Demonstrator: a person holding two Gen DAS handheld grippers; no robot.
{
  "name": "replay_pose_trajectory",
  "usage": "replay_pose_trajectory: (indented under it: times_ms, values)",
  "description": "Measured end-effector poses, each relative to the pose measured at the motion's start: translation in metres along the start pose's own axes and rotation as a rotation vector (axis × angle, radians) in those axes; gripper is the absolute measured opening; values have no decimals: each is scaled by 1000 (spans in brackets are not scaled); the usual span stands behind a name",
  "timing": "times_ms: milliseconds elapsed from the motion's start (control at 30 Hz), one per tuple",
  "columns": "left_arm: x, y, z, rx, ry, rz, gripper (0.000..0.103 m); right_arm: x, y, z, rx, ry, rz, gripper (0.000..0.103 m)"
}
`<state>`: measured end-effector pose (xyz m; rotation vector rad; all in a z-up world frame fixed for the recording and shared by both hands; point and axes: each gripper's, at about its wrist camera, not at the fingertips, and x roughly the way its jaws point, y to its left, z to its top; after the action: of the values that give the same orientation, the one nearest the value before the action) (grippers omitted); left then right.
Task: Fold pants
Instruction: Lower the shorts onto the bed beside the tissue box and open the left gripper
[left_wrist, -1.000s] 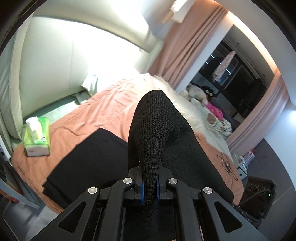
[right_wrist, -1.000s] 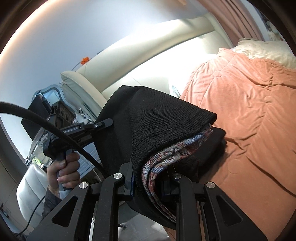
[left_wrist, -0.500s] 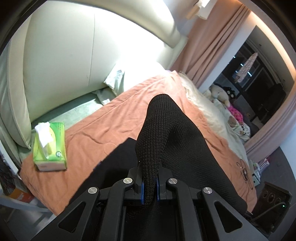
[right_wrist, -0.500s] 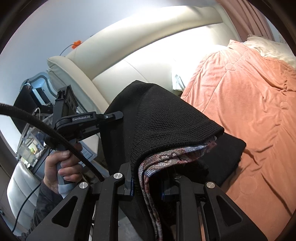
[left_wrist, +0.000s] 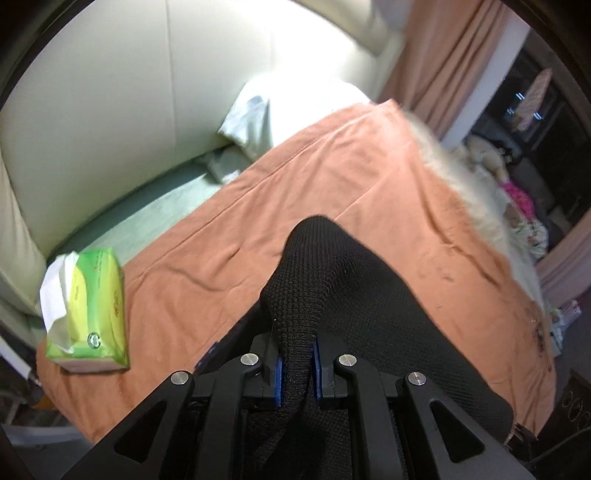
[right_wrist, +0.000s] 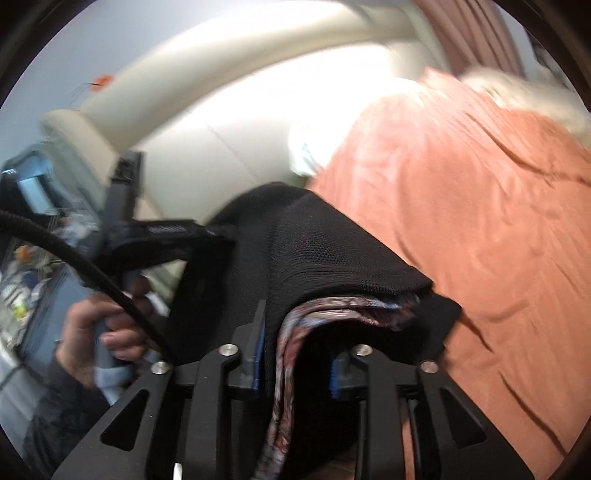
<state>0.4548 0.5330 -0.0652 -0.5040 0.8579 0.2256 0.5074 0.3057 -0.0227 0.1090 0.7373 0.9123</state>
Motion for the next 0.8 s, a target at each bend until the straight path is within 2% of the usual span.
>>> replay_pose_trajectory:
  times_ms: [33, 100, 133, 167, 200, 400, 533, 667, 800]
  values:
    - [6, 3, -2, -16, 17, 17, 13, 8, -10, -3, 40, 45, -17, 32]
    - [5, 10, -8, -38, 15, -1, 25, 16, -28, -12, 104, 114, -16, 34]
    - [1, 13, -11, -46, 4, -10, 38, 14, -36, -18, 115, 120, -12, 35]
    - [-4, 15, -15, -51, -8, -12, 46, 10, -40, -22, 111, 113, -21, 35]
    - [-10, 17, -19, -52, -18, -8, 49, 5, -42, -25, 101, 105, -33, 35]
    - [-41, 33, -44, -86, -38, 15, 51, -8, -46, -16, 107, 87, -35, 35]
    - [-61, 48, -65, -117, -51, 30, 57, -13, -51, -10, 121, 63, 2, 35]
    - [-75, 66, -87, -162, -56, 32, 57, -2, -64, -7, 190, 98, 73, 35]
    - [-85, 80, -109, -181, -53, 36, 57, 16, -76, 0, 209, 97, 55, 35]
